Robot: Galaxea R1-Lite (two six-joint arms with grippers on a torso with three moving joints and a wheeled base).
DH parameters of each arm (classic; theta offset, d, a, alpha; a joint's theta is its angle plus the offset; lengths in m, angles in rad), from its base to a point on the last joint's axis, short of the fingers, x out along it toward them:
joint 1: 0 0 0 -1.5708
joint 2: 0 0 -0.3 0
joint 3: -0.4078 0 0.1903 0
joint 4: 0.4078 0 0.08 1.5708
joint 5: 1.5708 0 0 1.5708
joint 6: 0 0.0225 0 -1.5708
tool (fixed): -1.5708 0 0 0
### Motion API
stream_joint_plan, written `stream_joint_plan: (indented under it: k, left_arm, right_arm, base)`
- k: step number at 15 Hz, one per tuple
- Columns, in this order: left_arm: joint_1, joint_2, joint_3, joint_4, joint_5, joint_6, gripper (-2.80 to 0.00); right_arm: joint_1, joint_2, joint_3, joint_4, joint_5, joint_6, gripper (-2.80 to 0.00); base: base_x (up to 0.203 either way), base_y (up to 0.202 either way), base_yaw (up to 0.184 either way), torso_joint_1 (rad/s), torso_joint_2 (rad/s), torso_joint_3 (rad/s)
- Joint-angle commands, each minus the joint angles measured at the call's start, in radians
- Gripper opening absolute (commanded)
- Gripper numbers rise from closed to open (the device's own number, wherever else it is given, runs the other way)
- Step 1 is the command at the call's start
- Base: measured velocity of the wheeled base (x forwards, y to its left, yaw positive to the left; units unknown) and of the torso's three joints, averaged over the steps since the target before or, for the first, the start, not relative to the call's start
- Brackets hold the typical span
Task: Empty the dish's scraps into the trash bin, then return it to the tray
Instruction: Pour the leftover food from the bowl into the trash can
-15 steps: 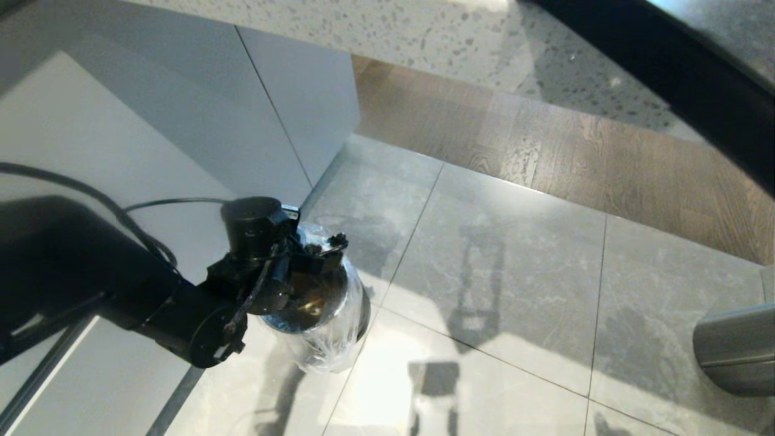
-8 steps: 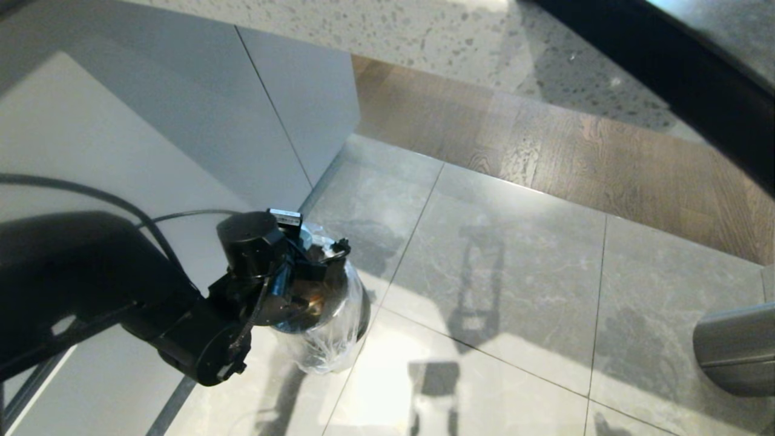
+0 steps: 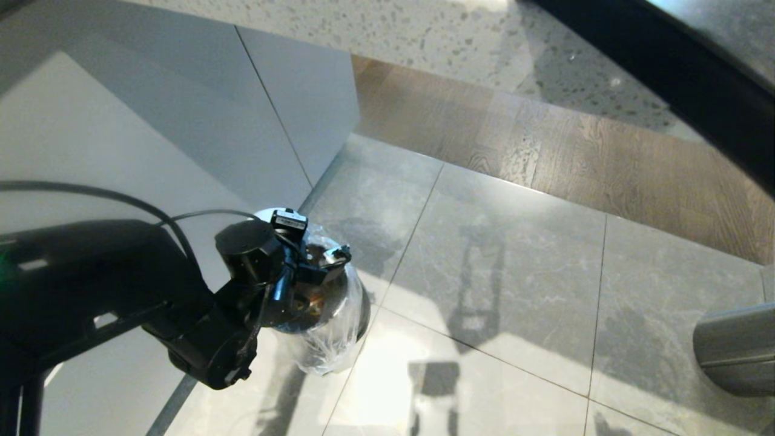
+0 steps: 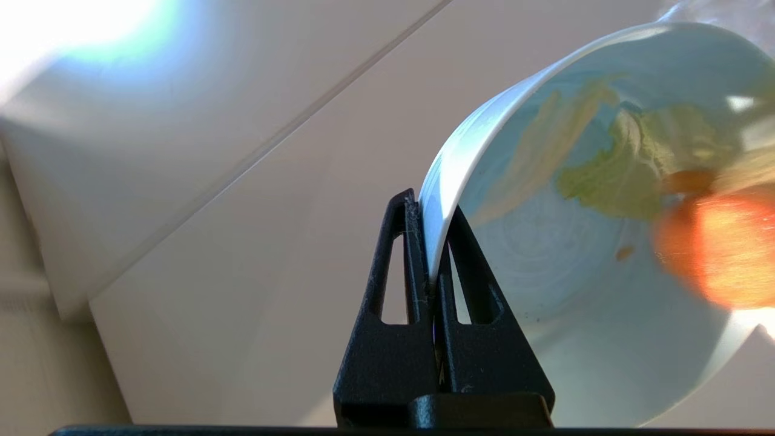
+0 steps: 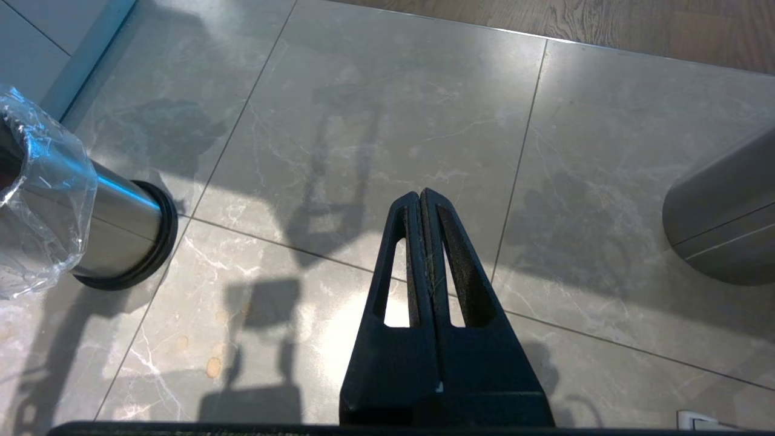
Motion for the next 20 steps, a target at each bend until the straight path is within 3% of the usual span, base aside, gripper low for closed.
stream_joint_plan:
  k: [1,12,20]
  left_arm:
    - [0.016,0.008,0.022,-0.049,-0.033,0.029,-2.80]
    - [0.020,-0.017,0.008,-0.049,-0.062,0.038,-2.80]
    - [0.010,-0.099,0.059,-0.049,-0.081,0.068,-2.80]
  right_arm:
    - [0.000,0.000,0.000,-0.001,-0.001,0.001,-2.80]
    - [0.000,0.001,0.000,0.000,-0.001,0.001,-2.80]
    - [0.000,0.000,0.000,-0.001,-0.001,0.001,-2.80]
  base:
    - [0.000,0.000,0.000,0.000,0.00,0.000]
    - [0.000,0.000,0.000,0.000,0.00,0.000]
    - [0.000,0.000,0.000,0.000,0.00,0.000]
